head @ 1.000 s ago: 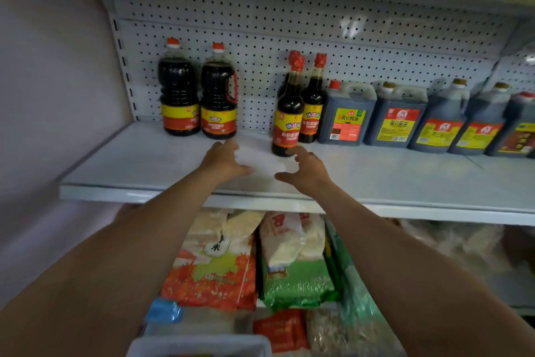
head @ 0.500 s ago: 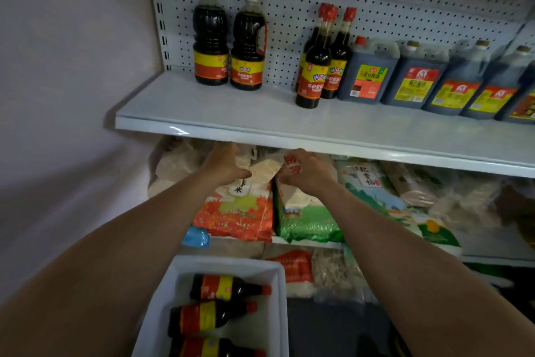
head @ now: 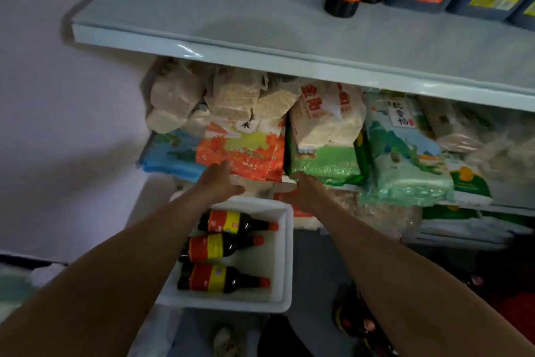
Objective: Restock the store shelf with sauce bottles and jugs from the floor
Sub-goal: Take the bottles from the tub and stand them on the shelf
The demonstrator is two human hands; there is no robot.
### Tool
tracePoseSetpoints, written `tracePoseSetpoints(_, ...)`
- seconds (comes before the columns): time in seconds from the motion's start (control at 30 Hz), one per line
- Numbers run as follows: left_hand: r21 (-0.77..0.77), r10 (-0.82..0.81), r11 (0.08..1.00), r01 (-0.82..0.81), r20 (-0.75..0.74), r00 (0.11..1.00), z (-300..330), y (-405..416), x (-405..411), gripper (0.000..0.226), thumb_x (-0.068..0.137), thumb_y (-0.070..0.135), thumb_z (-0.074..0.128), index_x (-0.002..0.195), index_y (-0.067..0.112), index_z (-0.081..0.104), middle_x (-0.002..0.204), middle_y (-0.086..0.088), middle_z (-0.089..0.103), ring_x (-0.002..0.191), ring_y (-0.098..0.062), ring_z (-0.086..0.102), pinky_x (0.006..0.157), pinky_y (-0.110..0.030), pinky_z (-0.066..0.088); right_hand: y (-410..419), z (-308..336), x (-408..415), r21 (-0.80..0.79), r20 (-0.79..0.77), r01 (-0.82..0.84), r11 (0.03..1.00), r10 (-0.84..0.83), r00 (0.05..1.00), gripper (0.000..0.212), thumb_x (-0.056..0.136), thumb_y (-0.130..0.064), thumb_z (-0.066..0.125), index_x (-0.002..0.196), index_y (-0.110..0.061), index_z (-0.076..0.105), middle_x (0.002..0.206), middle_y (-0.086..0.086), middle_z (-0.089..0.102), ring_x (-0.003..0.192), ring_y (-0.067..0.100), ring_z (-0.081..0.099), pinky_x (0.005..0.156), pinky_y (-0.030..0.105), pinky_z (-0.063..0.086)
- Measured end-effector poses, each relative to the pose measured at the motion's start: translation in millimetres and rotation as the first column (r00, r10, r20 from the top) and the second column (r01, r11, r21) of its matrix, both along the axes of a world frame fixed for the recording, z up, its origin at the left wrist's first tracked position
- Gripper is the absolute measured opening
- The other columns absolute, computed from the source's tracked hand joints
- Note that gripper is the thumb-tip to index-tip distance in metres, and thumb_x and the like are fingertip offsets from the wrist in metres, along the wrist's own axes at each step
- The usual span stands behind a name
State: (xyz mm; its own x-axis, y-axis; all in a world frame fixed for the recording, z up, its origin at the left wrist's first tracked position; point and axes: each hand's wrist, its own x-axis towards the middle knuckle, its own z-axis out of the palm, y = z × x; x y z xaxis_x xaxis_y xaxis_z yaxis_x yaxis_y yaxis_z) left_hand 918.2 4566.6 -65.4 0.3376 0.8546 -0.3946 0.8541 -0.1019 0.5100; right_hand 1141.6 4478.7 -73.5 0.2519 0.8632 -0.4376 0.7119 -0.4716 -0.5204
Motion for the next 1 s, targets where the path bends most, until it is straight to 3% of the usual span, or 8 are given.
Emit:
tracePoseSetpoints(0.23,-0.195,0.015,0.980,-0.035,-0.105,0.994,-97,-10,18,0.065,0.083,0.042,0.076,0.135,0.014,0.048,0.128,-0.013,0.054,0.116,-0.029,0.055,0.093,-0.036,0.046,-13,-97,24,-0.243,-0.069,0.026,0.970,-0.044,0.997,0.067,0.085,-0.039,0.079,0.141,-0.016,0.050,0.134,0.009,0.061,0.118,0.027,0.060,0.092,0.035,0.051)
tracePoseSetpoints(0.47,-0.272,-0.031,0.962,-0.008,-0.139,0.990,-174,-12,60,0.054,0.087,0.041,0.072,0.129,0.013,0.054,0.127,-0.012,0.057,0.116,-0.028,0.054,0.091,-0.034,0.044,-8,-172,56,-0.409,-0.101,-0.027,0.912,-0.015,0.995,0.047,0.088,-0.047,0.072,0.120,-0.015,0.062,0.114,0.007,0.068,0.111,0.029,0.064,0.077,0.030,0.042)
tracePoseSetpoints(0.57,-0.281,-0.054,0.960,0.005,-0.165,0.985,-201,-10,75,0.051,0.088,0.040,0.071,0.128,0.012,0.055,0.125,-0.013,0.058,0.115,-0.029,0.055,0.093,-0.038,0.048,-7,-199,61,-0.456,-0.125,-0.020,0.890,-0.041,0.991,0.059,0.088,-0.051,0.070,0.132,-0.015,0.059,0.126,0.008,0.065,0.120,0.029,0.061,0.088,0.032,0.047)
tracePoseSetpoints(0.6,-0.277,-0.065,0.961,0.013,-0.179,0.982,-209,-10,80,0.051,0.089,0.041,0.070,0.127,0.012,0.055,0.124,-0.012,0.059,0.115,-0.029,0.055,0.094,-0.040,0.048,-7,-207,61,-0.472,-0.128,-0.027,0.881,-0.039,0.991,0.058,0.088,-0.052,0.069,0.131,-0.015,0.060,0.123,0.008,0.065,0.118,0.030,0.061,0.088,0.033,0.047)
tracePoseSetpoints(0.67,-0.260,-0.091,0.965,0.034,-0.211,0.973,-227,-12,88,0.048,0.089,0.041,0.070,0.125,0.013,0.058,0.124,-0.010,0.060,0.116,-0.028,0.055,0.094,-0.041,0.049,-6,-221,60,-0.503,-0.135,-0.070,0.861,0.002,0.991,0.038,0.089,-0.053,0.066,0.096,-0.016,0.062,0.092,0.005,0.063,0.099,0.029,0.063,0.078,0.033,0.048)
tracePoseSetpoints(0.73,-0.228,-0.121,0.972,0.062,-0.257,0.959,-245,-15,94,0.047,0.088,0.043,0.070,0.125,0.015,0.059,0.123,-0.008,0.062,0.117,-0.026,0.057,0.094,-0.039,0.050,-6,-232,59,-0.531,-0.143,-0.109,0.840,0.038,0.989,0.039,0.092,-0.052,0.064,0.082,-0.015,0.056,0.074,0.001,0.054,0.089,0.029,0.062,0.071,0.031,0.043)
tracePoseSetpoints(0.83,-0.125,-0.140,0.987,0.104,-0.331,0.933,-271,-18,99,0.053,0.087,0.046,0.070,0.129,0.017,0.055,0.124,-0.004,0.061,0.120,-0.023,0.056,0.099,-0.036,0.048,-8,-243,59,-0.534,-0.148,-0.117,0.837,0.043,0.988,0.043,0.093,-0.053,0.064,0.100,-0.011,0.066,0.087,0.005,0.064,0.096,0.027,0.066,0.071,0.029,0.043)
tracePoseSetpoints(1.0,-0.085,-0.172,0.985,0.151,-0.411,0.895,-297,-21,106,0.069,0.084,0.051,0.069,0.139,0.015,0.048,0.137,-0.005,0.055,0.135,-0.026,0.044,0.117,-0.042,0.031,-9,-251,61,-0.515,-0.135,-0.134,0.847,0.074,0.988,0.045,0.090,-0.057,0.063,0.105,-0.014,0.067,0.096,0.007,0.073,0.094,0.025,0.070,0.077,0.033,0.055)
